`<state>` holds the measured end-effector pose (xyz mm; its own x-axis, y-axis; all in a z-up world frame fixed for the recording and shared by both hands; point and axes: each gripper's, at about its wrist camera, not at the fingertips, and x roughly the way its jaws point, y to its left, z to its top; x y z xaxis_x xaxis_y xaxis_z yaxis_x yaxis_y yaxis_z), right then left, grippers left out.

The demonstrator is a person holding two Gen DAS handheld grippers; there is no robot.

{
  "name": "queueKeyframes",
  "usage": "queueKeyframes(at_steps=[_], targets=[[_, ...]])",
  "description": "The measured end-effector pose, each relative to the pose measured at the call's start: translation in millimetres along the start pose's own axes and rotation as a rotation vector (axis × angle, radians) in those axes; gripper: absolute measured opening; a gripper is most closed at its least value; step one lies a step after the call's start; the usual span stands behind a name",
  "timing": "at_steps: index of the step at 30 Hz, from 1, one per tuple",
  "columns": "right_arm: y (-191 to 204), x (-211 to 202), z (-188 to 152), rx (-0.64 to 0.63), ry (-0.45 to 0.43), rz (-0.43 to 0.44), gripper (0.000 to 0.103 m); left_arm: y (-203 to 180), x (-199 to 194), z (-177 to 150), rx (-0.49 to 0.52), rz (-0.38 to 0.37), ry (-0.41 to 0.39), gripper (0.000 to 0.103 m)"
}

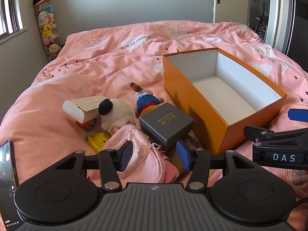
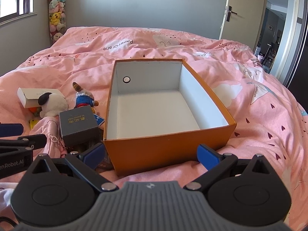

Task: Organize objects

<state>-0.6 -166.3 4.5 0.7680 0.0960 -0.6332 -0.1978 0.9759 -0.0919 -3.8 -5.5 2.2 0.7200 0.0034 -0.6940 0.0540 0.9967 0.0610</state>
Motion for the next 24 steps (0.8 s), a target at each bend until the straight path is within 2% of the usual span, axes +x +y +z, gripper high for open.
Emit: queueKeyframes(at_steps=[24], targets=[[4.6,4.0,-1.2,-0.03,0.028,-0.011,0.102,-1.3,-0.3,-1.1,0.003,-0.004,0.0,0.062]])
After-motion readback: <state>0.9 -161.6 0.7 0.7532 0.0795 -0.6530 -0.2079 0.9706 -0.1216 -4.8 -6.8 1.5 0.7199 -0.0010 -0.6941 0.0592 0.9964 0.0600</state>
